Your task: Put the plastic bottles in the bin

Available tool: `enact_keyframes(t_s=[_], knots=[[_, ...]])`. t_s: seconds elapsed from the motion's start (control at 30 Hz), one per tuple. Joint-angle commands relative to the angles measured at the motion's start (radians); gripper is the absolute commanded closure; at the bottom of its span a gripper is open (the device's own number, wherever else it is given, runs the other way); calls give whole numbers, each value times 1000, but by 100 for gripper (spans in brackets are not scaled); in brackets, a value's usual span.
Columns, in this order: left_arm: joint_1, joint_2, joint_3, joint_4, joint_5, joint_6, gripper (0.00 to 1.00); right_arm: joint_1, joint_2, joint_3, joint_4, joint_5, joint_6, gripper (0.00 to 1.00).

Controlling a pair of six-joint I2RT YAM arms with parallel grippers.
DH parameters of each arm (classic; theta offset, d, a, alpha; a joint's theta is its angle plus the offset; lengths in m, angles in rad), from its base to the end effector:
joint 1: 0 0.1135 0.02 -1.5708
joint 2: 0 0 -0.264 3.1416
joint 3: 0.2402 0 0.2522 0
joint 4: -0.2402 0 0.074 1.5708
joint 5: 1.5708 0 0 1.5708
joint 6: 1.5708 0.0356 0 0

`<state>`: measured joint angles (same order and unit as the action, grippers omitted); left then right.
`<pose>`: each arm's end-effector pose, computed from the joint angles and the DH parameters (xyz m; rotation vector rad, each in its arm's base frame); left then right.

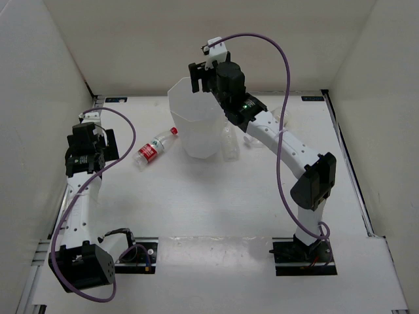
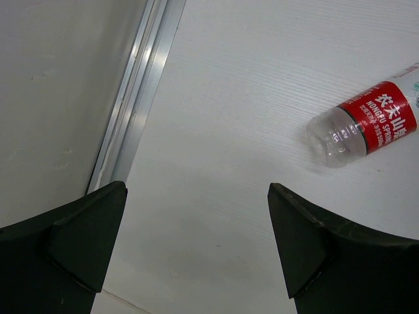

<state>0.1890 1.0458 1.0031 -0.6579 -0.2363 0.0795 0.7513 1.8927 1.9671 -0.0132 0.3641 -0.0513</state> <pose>0.2126 0.0491 0.3214 -0.2501 2.2673 0.4096 0.3378 0.2982 0.4485 -0.3140 1.4876 0.2859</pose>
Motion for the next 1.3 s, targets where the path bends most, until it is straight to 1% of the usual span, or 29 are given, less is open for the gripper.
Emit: enact_keyframes(t_s=[0.0, 0.1, 0.13, 0.3, 0.33, 0.37, 0.4, 0.43, 0.47, 0.53, 0.57, 0.6, 0.67, 0.7, 0.73, 0.77, 0.8, 0.83, 0.9, 0.93, 1.03, 1.17, 1.27], knots=[[7, -17, 3, 1, 28, -3, 0, 3, -72, 27, -2, -7, -1, 11], [7, -17, 3, 1, 37, -3, 0, 3, -82, 52, -2, -7, 8, 2], [7, -17, 3, -8, 51, 9, 0, 3, -93, 52, -2, -7, 8, 0], [7, -17, -6, -17, 120, 120, 0, 3, -151, 70, -13, -7, 21, 0], [7, -17, -6, -17, 161, 155, 0, 3, -162, 70, -22, -19, 34, 0], [-3, -17, -15, -17, 187, 251, 0, 3, -190, 70, -33, -31, 44, 0], [-14, -3, -15, -41, 218, 314, 0, 3, -204, 70, -48, -48, 59, 0], [-29, 6, -15, -64, 276, 386, 0, 3, -220, 59, -79, -85, 59, 0], [-60, 16, -15, -92, 301, 527, 0, -7, -254, 47, -93, -94, 70, 0], [-86, 45, -15, -143, 337, 639, 0, -7, -293, 13, -114, -94, 70, 0], [-111, 59, 6, -143, 362, 714, 0, -7, -334, -32, -114, -94, 79, 0], [-124, 77, 24, -143, 374, 741, 0, -7, -354, -59, -114, -103, 79, 0], [-154, 158, 77, -172, 411, 756, 0, -7, -414, -141, -123, -103, 97, 0], [-181, 195, 148, -187, 429, 766, 0, -7, -434, -170, -123, -103, 97, 0], [-190, 277, 188, -206, 454, 757, 0, -7, -469, -197, -123, -91, 109, 0], [-191, 322, 228, -229, 504, 756, 0, -7, -486, -245, -134, -82, 110, 0], [-207, 367, 265, -262, 525, 729, 0, -7, -503, -267, -134, -70, 119, 0], [-223, 449, 326, -278, 540, 729, 0, -7, -535, -289, -145, -56, 119, 0], [-241, 517, 368, -290, 566, 715, 0, -7, -569, -344, -154, -12, 119, 0], [-259, 569, 380, -290, 566, 701, 0, -7, -598, -359, -165, 5, 119, 0], [-290, 626, 381, -229, 542, 692, 0, -7, -647, -395, -189, 44, 100, 0], [-290, 718, 371, -148, 460, 632, 0, -7, -679, -419, -209, 91, 90, 0], [-290, 738, 336, -69, 425, 603, 0, -7, -699, -419, -228, 91, 90, 0]])
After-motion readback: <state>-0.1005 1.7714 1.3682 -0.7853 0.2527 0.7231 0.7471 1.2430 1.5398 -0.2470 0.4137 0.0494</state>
